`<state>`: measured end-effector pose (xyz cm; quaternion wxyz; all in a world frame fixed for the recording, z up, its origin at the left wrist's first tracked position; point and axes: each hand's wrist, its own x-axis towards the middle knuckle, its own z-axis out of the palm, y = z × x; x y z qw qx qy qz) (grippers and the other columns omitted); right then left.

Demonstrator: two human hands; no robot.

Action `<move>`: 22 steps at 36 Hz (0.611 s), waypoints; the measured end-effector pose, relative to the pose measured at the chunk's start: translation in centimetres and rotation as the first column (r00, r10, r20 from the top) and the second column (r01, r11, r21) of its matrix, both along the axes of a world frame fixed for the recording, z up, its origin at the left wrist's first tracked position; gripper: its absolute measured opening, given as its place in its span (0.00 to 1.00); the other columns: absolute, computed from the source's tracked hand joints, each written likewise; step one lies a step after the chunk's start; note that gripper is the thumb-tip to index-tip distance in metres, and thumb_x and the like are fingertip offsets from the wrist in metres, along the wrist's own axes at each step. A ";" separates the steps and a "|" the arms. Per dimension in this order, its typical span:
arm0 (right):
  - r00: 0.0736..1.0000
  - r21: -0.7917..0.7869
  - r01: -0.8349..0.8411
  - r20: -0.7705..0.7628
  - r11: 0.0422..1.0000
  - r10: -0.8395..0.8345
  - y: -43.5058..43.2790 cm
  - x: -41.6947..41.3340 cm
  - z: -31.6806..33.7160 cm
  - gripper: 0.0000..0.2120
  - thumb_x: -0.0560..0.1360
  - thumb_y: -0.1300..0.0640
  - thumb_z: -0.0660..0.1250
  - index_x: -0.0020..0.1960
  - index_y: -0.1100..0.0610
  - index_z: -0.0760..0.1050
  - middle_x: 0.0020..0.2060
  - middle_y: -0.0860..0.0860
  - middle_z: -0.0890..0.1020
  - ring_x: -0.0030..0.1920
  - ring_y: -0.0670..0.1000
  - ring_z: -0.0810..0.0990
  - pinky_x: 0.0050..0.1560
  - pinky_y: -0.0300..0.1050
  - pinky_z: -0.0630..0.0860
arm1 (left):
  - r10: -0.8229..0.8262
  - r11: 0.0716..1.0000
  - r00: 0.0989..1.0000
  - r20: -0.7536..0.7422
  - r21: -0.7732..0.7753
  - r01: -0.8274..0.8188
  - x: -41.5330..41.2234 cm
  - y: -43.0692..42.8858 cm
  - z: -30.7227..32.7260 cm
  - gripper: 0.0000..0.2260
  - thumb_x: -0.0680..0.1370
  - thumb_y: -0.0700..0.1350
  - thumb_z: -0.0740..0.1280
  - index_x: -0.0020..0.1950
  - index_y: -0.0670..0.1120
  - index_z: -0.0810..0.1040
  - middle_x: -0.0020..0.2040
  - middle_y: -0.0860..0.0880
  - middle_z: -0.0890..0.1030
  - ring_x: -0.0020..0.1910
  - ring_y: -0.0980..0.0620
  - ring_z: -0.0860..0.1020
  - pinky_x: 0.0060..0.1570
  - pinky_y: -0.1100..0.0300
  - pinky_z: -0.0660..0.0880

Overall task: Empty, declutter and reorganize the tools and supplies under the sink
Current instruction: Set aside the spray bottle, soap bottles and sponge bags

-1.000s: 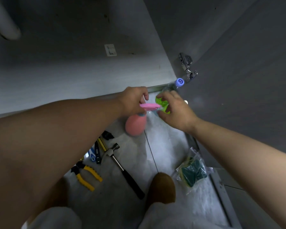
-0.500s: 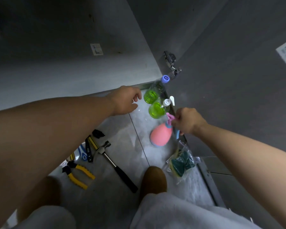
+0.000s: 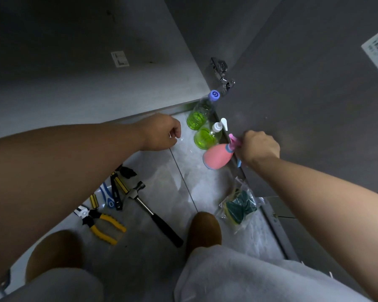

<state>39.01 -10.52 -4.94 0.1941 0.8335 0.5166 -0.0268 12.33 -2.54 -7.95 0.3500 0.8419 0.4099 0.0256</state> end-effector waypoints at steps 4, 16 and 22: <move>0.995 0.008 -0.092 0.027 0.996 0.092 -1.0 0.2 0.4 0.24 0.81 0.37 0.57 0.58 0.57 0.77 0.53 0.61 0.82 0.54 0.65 0.81 0.43 0.48 0.68 | -0.061 0.998 0.998 -0.012 -0.008 0.061 0.8 0.0 -0.2 0.10 0.78 0.42 0.69 0.59 0.46 0.82 0.56 0.50 0.81 0.54 0.50 0.79 0.54 0.59 0.75; 0.791 -0.378 0.133 -0.517 0.916 -0.328 -10.2 0.4 -0.1 0.20 0.79 0.43 0.63 0.36 0.56 0.76 0.26 0.51 0.81 0.23 0.50 0.79 0.27 0.41 0.76 | -0.295 0.956 0.951 -0.092 -0.027 0.293 6.3 -3.2 0.7 0.10 0.79 0.43 0.68 0.59 0.48 0.82 0.55 0.50 0.82 0.56 0.50 0.79 0.54 0.61 0.72; 0.544 -0.391 0.575 -0.474 0.719 -0.692 -17.0 3.2 -5.3 0.29 0.68 0.29 0.69 0.50 0.54 0.76 0.45 0.51 0.80 0.42 0.53 0.81 0.49 0.52 0.83 | -0.449 0.893 0.883 -0.136 -0.094 0.440 7.8 -5.8 0.0 0.10 0.79 0.45 0.68 0.60 0.48 0.82 0.54 0.51 0.82 0.53 0.53 0.78 0.50 0.65 0.68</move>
